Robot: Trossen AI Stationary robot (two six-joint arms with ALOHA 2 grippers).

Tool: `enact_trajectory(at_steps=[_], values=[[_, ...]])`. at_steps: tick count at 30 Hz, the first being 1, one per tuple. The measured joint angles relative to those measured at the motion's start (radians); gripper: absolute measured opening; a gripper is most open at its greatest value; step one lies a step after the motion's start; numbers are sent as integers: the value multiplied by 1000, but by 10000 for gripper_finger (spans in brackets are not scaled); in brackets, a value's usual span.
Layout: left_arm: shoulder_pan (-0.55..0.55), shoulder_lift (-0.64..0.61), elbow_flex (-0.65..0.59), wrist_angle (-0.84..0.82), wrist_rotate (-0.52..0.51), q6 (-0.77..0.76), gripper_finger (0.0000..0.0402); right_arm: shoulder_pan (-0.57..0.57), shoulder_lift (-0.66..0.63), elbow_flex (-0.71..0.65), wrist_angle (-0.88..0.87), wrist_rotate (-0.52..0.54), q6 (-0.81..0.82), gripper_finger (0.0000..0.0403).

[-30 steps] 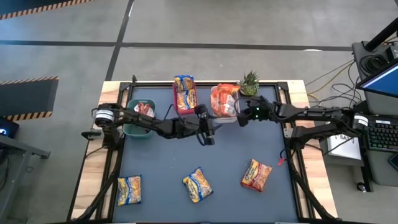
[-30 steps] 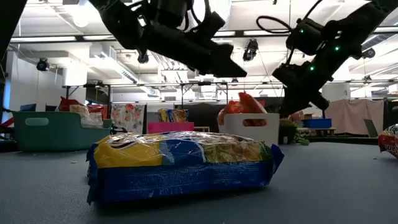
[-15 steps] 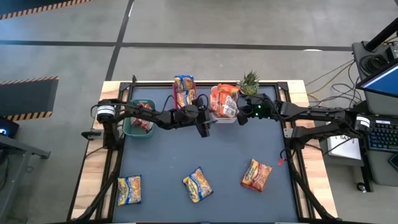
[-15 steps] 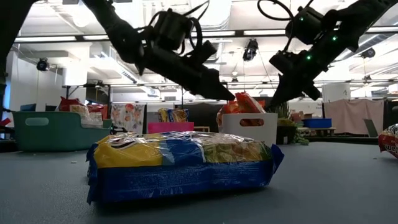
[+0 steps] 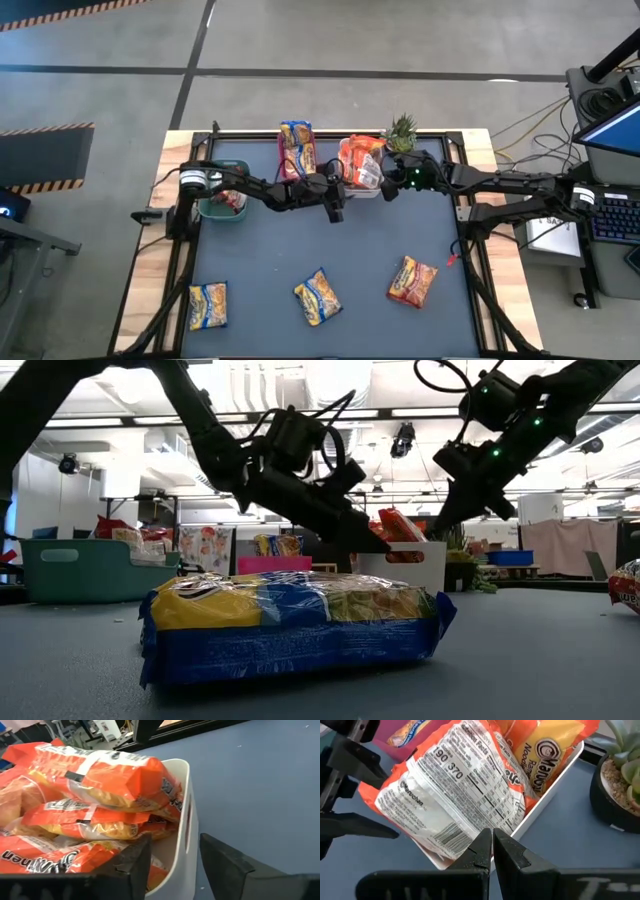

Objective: Sort Maruchan noodles
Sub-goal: Put the orange noodle pack into the white bin

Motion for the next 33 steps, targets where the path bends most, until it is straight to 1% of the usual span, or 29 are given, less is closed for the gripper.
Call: enact_trajectory(at_steps=[3,7,12,15,23,26,33], values=[[0,0,0,0,-4,0,121,0,-2,0,21,-1,-1,9],[0,-1,0,-4,-8,0,74,0,-6,0,102,-10,-21,9],[0,-1,1,-3,-4,-4,25,0,6,11,238,-86,-46,9],[0,-1,4,-6,0,-9,6,0,31,44,264,-98,-70,9],[1,-1,22,-32,25,-9,4,0,125,161,271,-106,-151,9],[1,-1,33,-62,38,-8,2,0,179,200,272,-112,-176,9],[1,-8,32,-71,42,-10,2,-2,305,253,269,-113,-211,9]])
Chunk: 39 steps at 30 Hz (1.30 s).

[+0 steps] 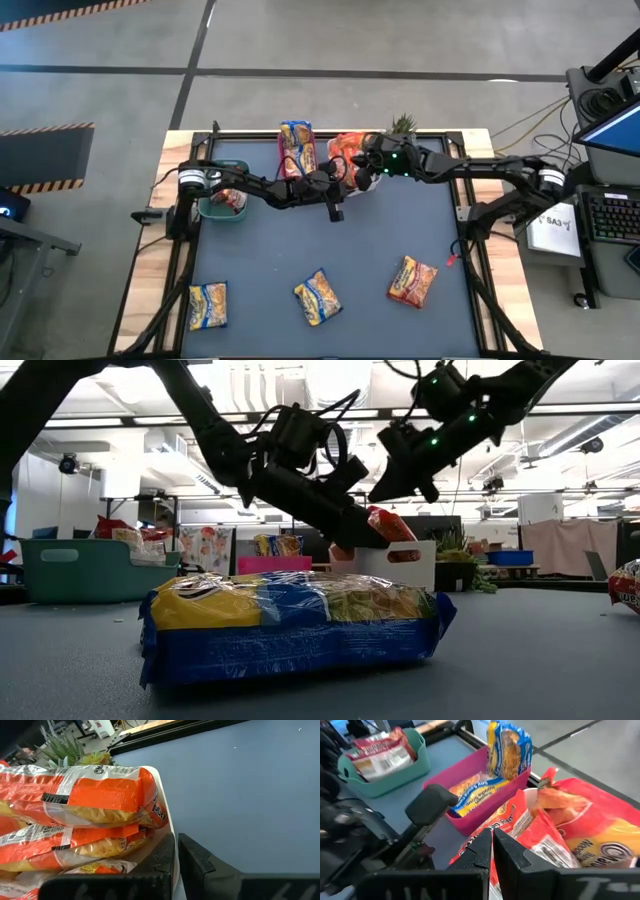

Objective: Sort Maruchan noodles
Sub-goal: Put the orange noodle pack into the white bin

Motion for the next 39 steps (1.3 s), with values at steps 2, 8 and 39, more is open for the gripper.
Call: enact_trajectory(at_steps=[2,8,39], values=[[0,-5,-1,-6,0,-13,2,-1,26,13,1,0,-4,9],[0,-8,-2,-16,0,-15,22,-20,72,43,-14,8,-19,9],[3,65,-74,261,-7,11,158,-68,84,-23,63,4,-18,9]])
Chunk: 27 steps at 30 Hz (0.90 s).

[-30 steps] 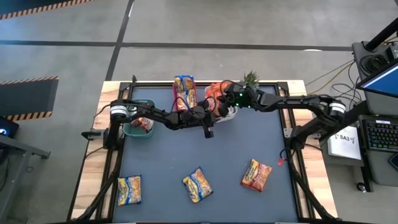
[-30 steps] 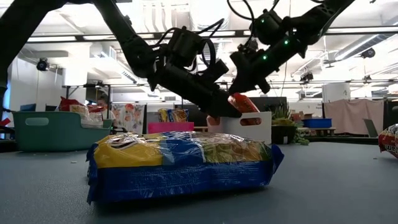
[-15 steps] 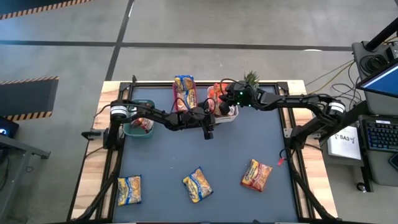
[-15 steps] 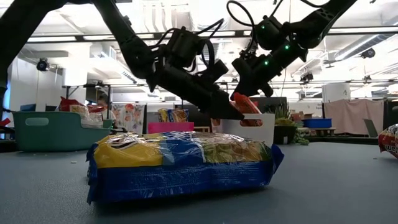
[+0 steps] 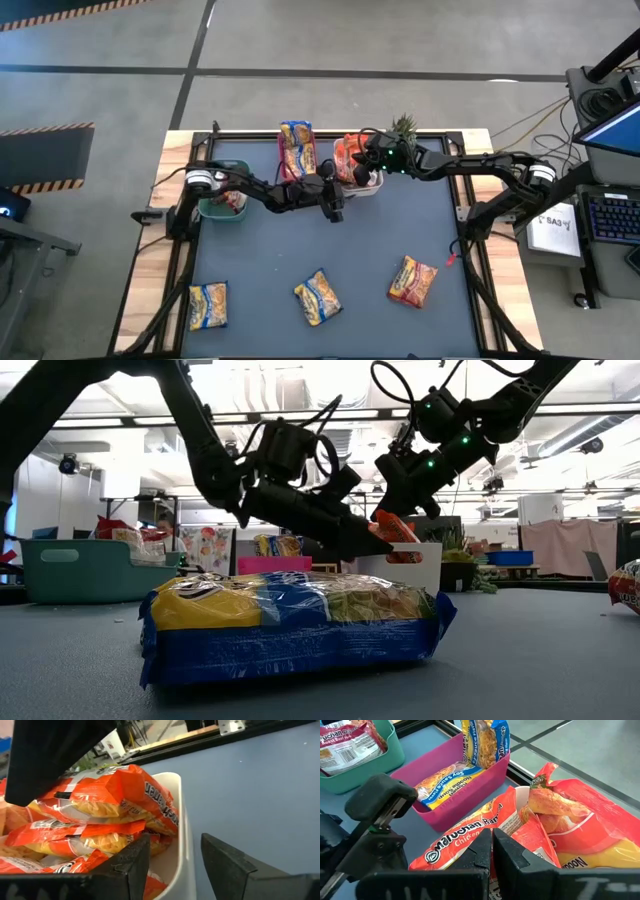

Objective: Sort Maruchan noodles
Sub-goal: Put the orange noodle pack into the white bin

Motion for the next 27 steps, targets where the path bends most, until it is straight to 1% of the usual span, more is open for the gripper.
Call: enact_trajectory(at_steps=[4,11,16,23,27], values=[[1,19,-6,51,-13,-2,152,0,0,-1,7,0,1,9],[3,22,-8,34,-31,-12,137,-2,-5,-2,-10,2,-11,9],[2,22,-8,24,-27,-28,134,-6,-35,-2,-60,3,-32,9],[2,22,-8,20,-27,-42,134,-16,-93,-5,-174,19,-89,9],[2,22,-9,19,-27,-49,134,-16,-74,-40,-140,32,-99,9]])
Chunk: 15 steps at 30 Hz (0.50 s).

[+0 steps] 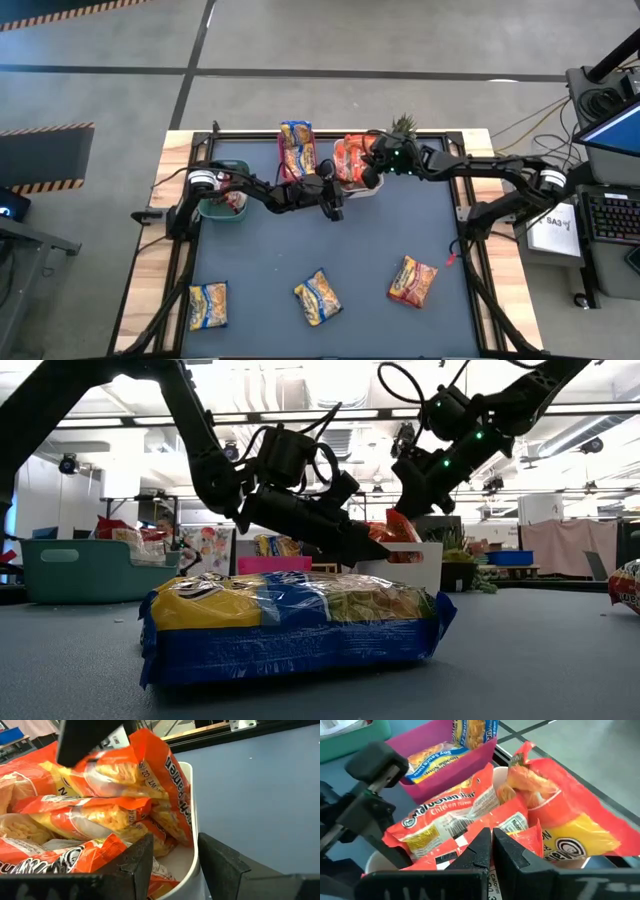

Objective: Sort Maruchan noodles
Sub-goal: Put the orange noodle pack into the white bin

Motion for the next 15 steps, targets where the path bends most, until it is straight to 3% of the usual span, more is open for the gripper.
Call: enact_trajectory(at_steps=[8,15], values=[[0,0,0,-3,0,-4,134,0,-24,-16,2,6,7,9],[-3,-22,-4,-33,8,-7,134,0,-118,13,-31,2,-4,9]])
